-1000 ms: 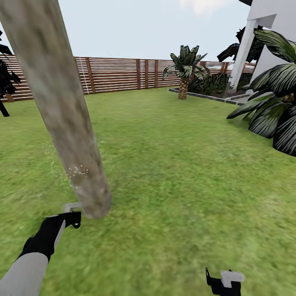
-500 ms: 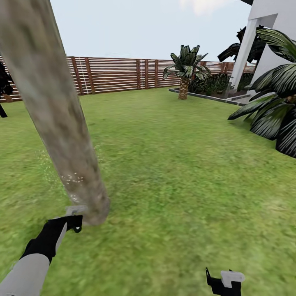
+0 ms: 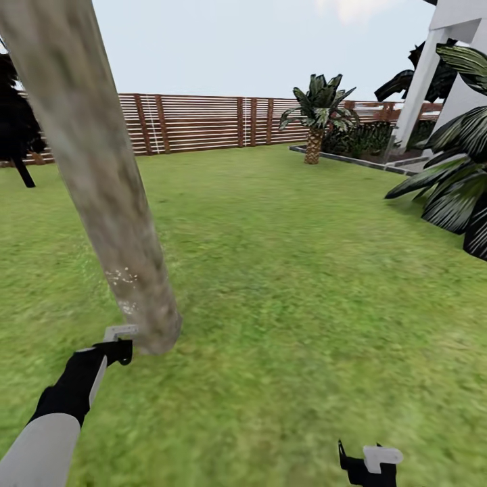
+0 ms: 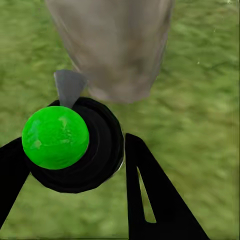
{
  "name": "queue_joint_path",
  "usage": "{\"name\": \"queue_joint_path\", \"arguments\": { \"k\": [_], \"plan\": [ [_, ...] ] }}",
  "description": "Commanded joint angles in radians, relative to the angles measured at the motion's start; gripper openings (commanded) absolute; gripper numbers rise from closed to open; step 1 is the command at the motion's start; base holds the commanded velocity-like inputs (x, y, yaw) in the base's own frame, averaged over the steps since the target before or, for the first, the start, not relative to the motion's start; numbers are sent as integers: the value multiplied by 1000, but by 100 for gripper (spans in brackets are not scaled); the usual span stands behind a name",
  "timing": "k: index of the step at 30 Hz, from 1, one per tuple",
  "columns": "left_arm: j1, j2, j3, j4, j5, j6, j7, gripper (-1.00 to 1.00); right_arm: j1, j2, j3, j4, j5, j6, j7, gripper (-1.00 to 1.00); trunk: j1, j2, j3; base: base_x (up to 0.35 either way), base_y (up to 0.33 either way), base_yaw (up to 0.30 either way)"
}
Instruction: In the garden, pick up the pesticide atomizer on the floor and spray pesticide onto both trees until each tree trunk is fully covered.
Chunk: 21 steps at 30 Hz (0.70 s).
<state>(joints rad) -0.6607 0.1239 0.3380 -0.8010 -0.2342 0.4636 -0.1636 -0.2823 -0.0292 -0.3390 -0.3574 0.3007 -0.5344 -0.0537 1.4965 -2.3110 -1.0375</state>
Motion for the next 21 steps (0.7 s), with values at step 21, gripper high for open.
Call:
{"name": "queue_joint_path", "arguments": {
  "k": [21],
  "plan": [
    [-38,4,-15,-129,-5,113,-1,-100,0,-2,0,21,0,0,0,100,0,0,0,61,-26,73]
  ]
}}
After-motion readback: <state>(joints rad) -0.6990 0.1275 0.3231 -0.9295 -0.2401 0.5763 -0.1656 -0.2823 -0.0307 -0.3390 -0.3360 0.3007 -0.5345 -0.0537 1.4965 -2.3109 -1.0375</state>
